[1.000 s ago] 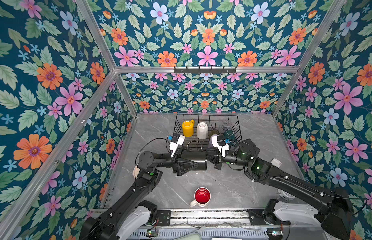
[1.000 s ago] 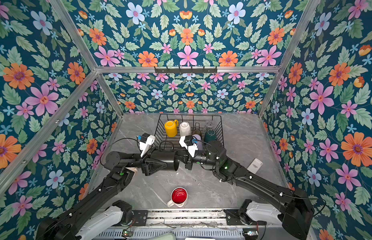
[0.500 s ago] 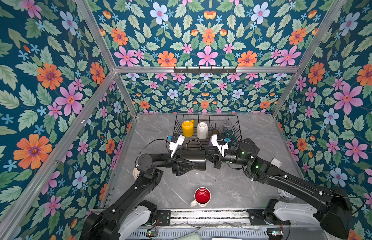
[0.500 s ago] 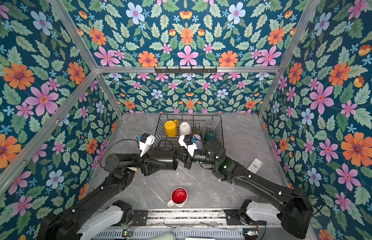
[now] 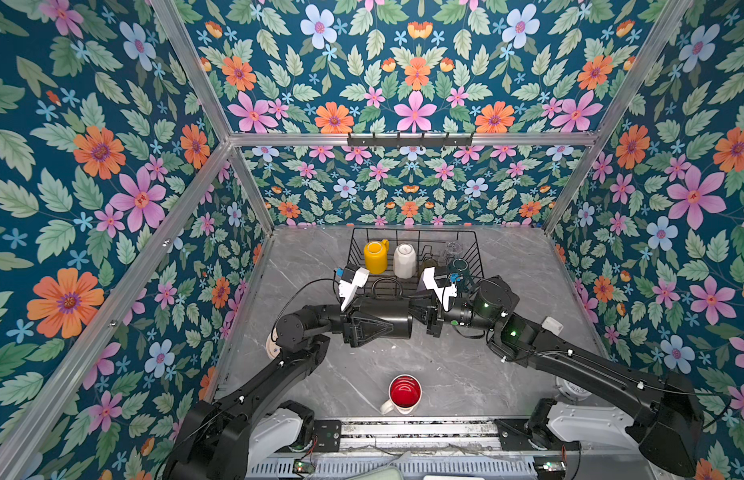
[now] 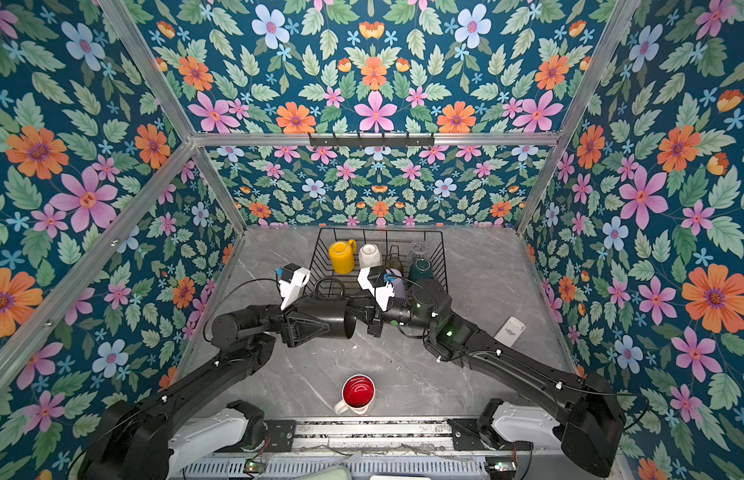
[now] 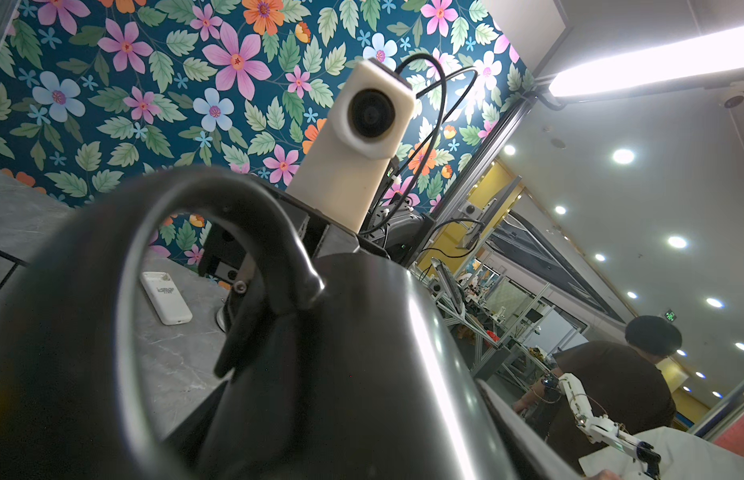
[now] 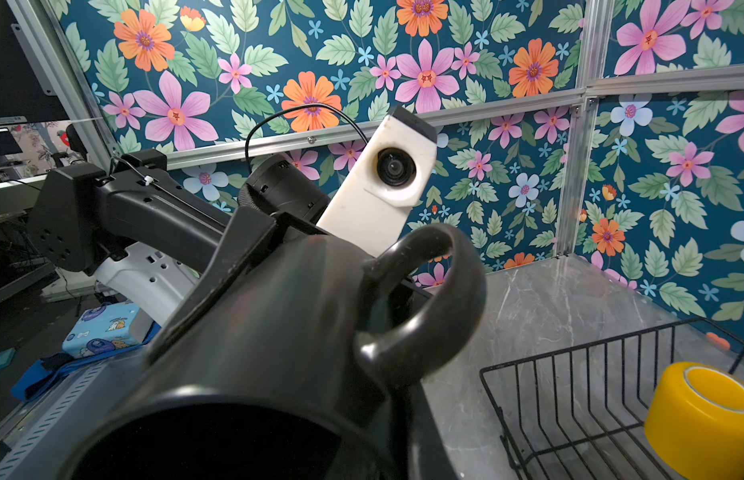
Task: Load the cups into the dish rack
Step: 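Close the left gripper on the black mug's base while the right holds it, then open the right gripper and withdraw it while the left carries the black mug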
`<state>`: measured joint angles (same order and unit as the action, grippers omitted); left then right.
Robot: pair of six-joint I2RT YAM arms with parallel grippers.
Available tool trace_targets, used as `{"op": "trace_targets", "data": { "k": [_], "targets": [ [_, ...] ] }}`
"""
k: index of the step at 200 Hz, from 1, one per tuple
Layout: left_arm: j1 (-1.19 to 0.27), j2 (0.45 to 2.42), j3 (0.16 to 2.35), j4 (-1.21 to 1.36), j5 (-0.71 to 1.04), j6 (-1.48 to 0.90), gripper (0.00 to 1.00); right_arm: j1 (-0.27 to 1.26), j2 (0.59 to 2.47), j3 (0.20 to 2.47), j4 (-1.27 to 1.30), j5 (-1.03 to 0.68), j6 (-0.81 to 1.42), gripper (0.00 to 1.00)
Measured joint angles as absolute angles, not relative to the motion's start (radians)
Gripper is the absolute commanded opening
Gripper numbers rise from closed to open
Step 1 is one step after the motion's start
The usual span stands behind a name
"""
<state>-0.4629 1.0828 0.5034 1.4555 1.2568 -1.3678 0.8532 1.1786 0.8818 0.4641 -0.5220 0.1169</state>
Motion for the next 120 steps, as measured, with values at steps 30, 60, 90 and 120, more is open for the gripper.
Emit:
{"op": "trace_targets", "data": {
  "k": [30,60,90,120],
  "targets": [
    [-0.464,1.087,0.515,1.458,1.255,-1.391,0.00,0.825,1.163,0.870,0.483,-0.542,0.149,0.23],
    [-0.464,1.065,0.545,1.383,1.257,-1.358,0.00,0.791,1.121,0.843,0.496,-0.544,0.199,0.39],
    [-0.463,0.989,0.626,1.039,1.261,-1.114,0.00,0.781,1.037,0.802,0.471,-0.454,0.223,0.69],
    [-0.463,0.946,0.815,0.421,1.142,-0.696,0.00,0.782,0.905,0.721,0.397,-0.313,0.244,0.84]
  ]
}}
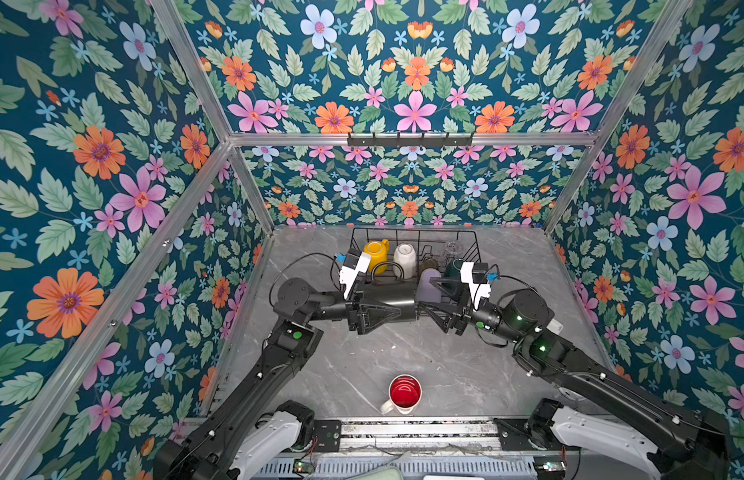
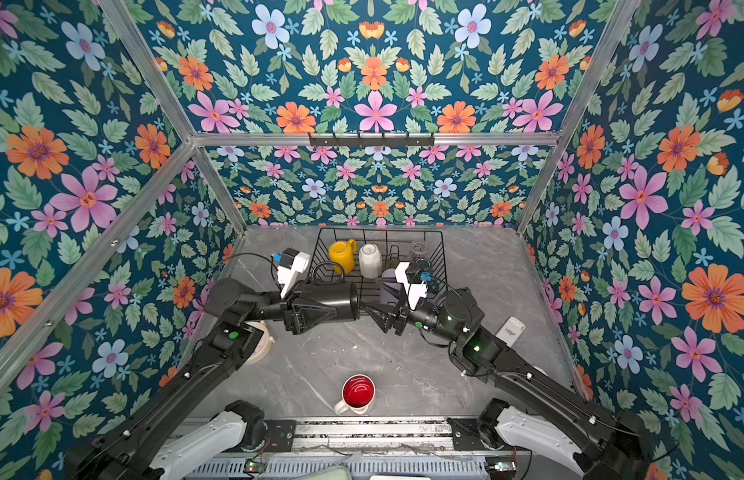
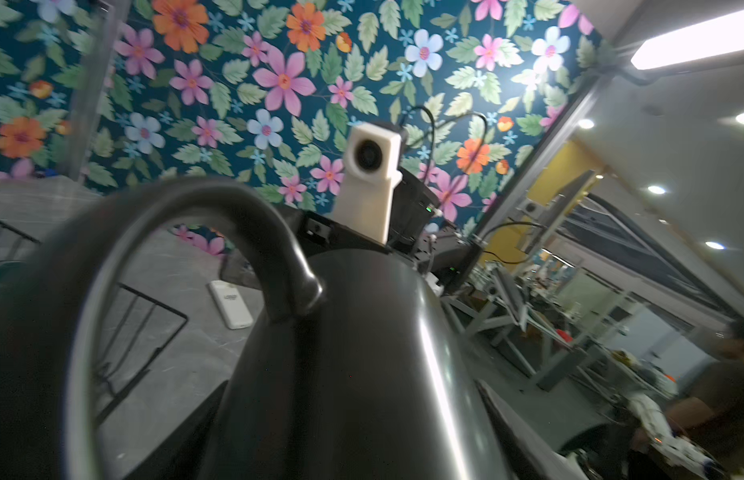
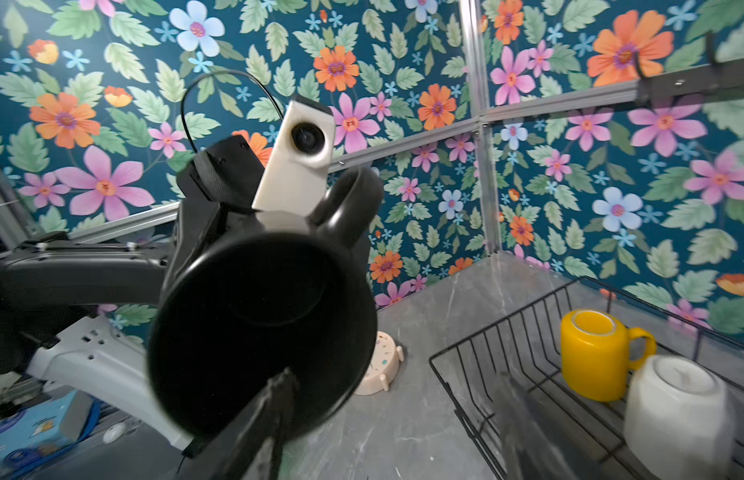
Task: Load the cups into the dish rack
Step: 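Open the right gripper and withdraw it while the left carries the black mug, then lower the black mug upside down into the rack beside the yellow mug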
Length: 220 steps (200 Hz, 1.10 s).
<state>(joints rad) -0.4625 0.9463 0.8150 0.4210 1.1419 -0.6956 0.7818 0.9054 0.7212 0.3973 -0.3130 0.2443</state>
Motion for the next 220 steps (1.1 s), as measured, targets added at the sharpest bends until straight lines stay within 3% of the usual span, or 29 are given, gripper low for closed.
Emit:
{"op": "trace_targets", "data": {
  "k": [36,84,138,220],
  "targets": [
    [-0.463,1.012,1.012,-0.127,0.920,-0.395,0.00,0.782,0.709,0.622,0.242,-0.135,0.291,0.92],
    [-0.463,1.156,1.206,-0.550,0.596,-0.252,0.00,0.782,0.443,0.543,-0.013,0.066,0.376,0.99],
    [-0.483,1.347,1.346,-0.767,0.340,-0.230,0.00,0.781,0.333,0.527,-0.205,0.175,0.432,0.99],
    [-0.528,1.566,1.467,-0.887,0.103,-0.234,0.00,0.782,0.489,0.578,-0.279,0.183,0.414,0.99]
  ]
}}
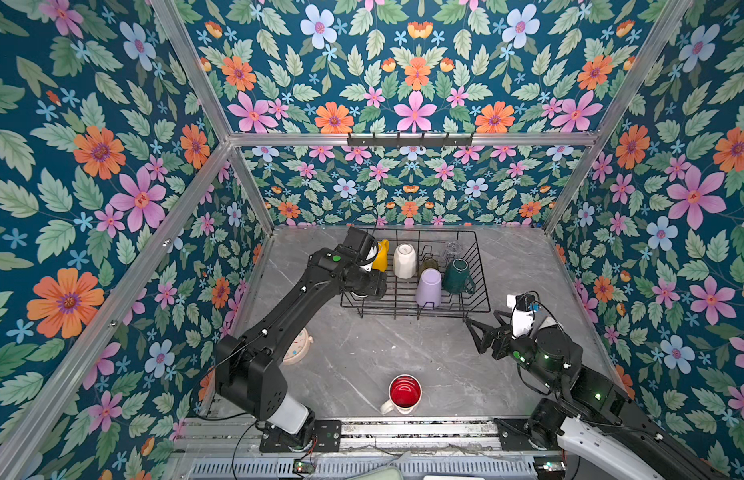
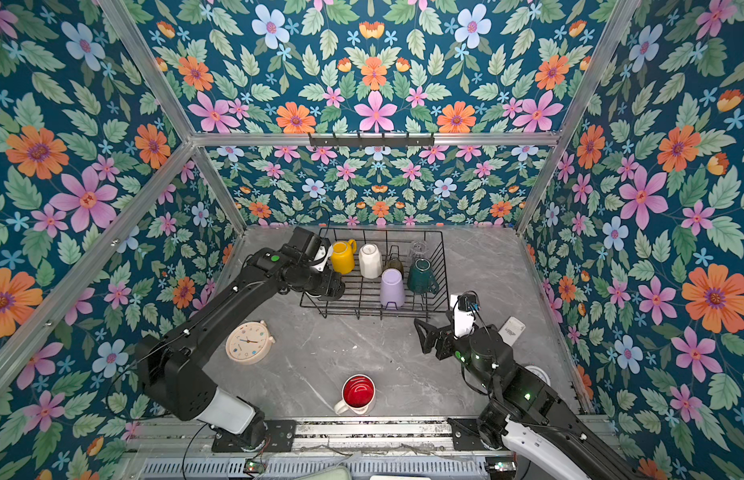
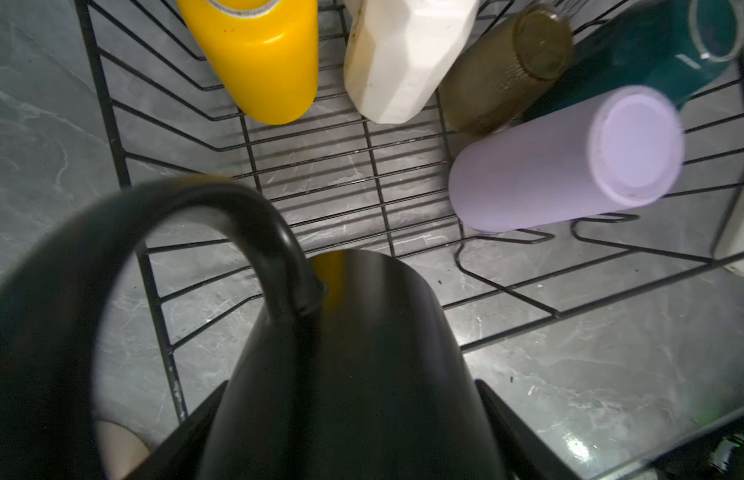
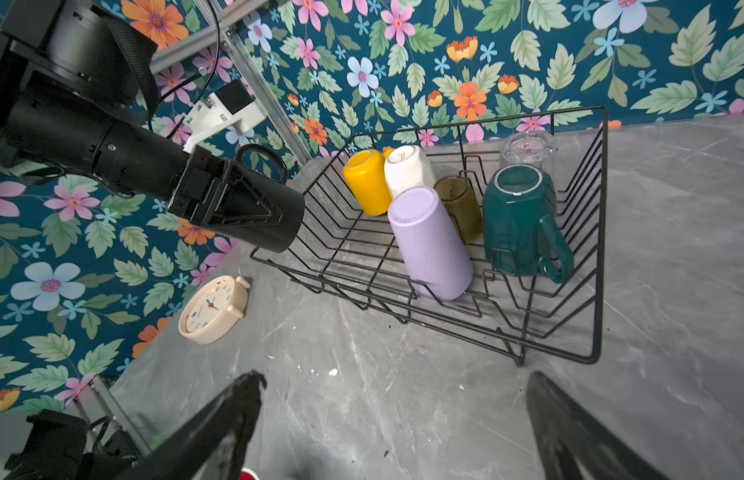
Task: Load the cups into the dish rack
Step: 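Lower the black mug upside down into the rack beside the yellow mug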
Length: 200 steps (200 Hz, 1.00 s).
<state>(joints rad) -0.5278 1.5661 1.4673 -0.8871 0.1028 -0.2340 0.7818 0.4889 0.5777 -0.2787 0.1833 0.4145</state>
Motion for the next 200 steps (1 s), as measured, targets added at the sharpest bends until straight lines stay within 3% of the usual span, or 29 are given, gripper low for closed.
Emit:
{"op": "trace_targets", "data": {
  "k": [200],
  "targets": [
    [-0.530,1.931,1.631,-0.912,-0.025,-0.226,0.03,0.781,0.463,0.516,-0.286,0.160,0.438,0.99]
  ]
}}
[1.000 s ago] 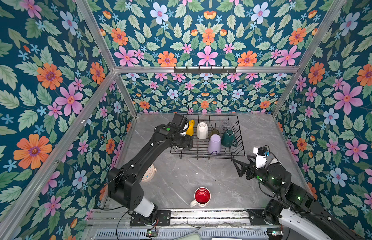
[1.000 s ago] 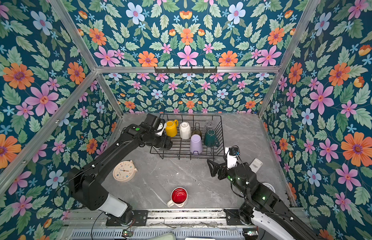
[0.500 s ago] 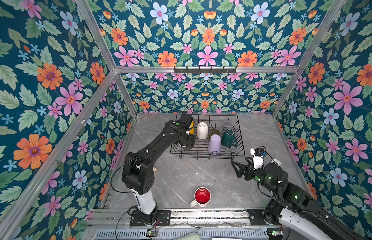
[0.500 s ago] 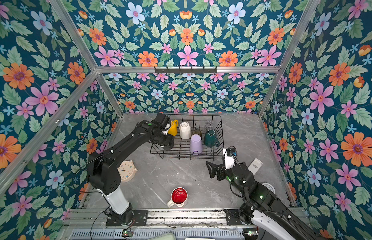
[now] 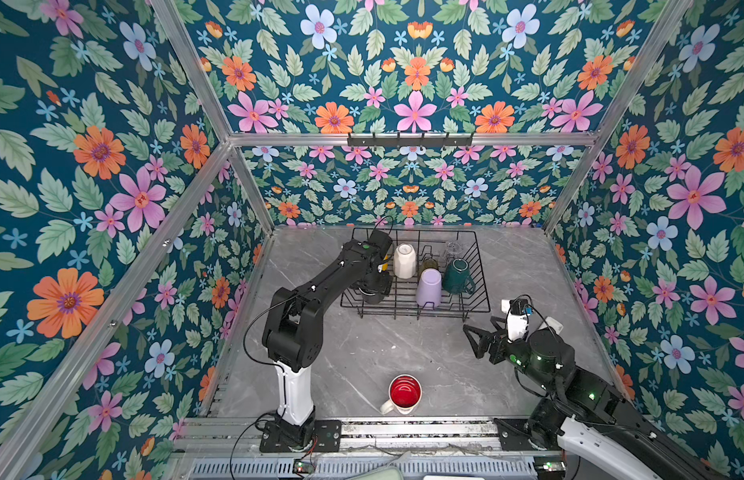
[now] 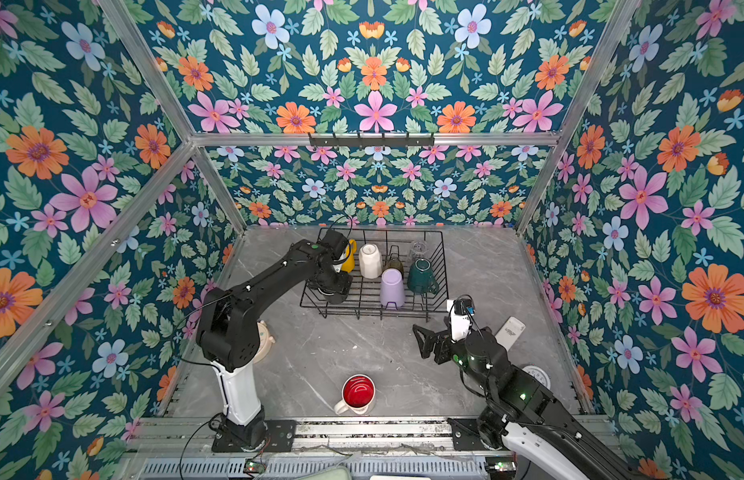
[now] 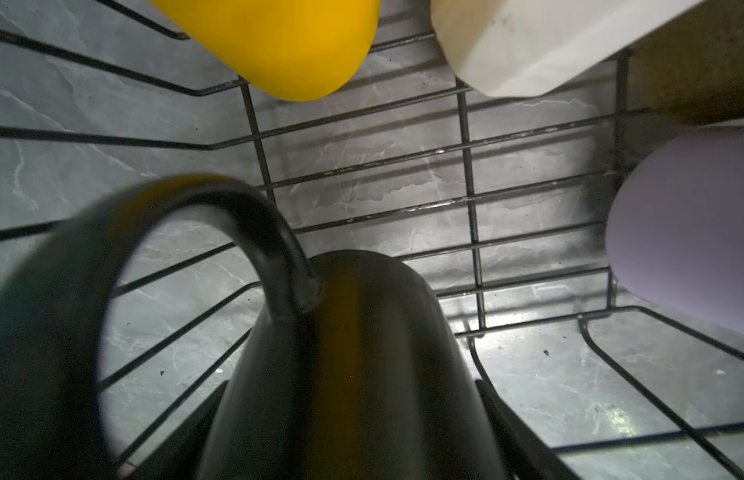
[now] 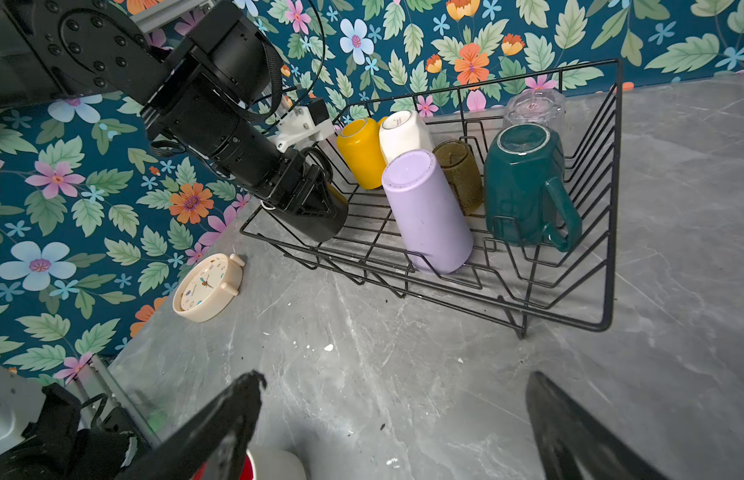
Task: Load the cups into the dish rack
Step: 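Lower the black mug upside down into the rack beside the yellow mug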
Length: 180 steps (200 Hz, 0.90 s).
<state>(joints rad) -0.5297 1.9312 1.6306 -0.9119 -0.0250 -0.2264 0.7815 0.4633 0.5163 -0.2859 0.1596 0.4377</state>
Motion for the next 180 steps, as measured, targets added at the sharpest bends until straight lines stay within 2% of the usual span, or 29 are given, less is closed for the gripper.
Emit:
{"op": "trace_targets", "data": {
  "k": [43,61,87,114,141,156,180],
  "targets": [
    [-0.527,1.991,1.652,-0.913,-0.027,-0.226,0.15,0.781,0.448,0.505,-0.286,0.157,0.443,0.99],
    [-0.523,2.005,1.650,-0.912,-0.027,-0.226,0.24,0.781,0.437,0.496,-0.286,0.157,0.445,0.99],
    [-0.521,2.012,1.644,-0.910,-0.027,-0.226,0.47,0.781,0.432,0.492,-0.287,0.157,0.446,0.99],
    [-0.519,2.015,1.640,-0.905,-0.026,-0.227,0.56,0.782,0.422,0.483,-0.287,0.157,0.453,0.99],
    [-0.517,2.020,1.640,-0.902,-0.027,-0.226,0.60,0.781,0.419,0.482,-0.287,0.157,0.462,0.99],
    [-0.517,2.024,1.641,-0.901,-0.024,-0.226,0.71,0.781,0.416,0.480,-0.287,0.157,0.463,0.99],
    [-0.516,2.026,1.642,-0.902,-0.021,-0.226,0.83,0.782,0.416,0.478,-0.288,0.157,0.464,0.99]
  ]
}}
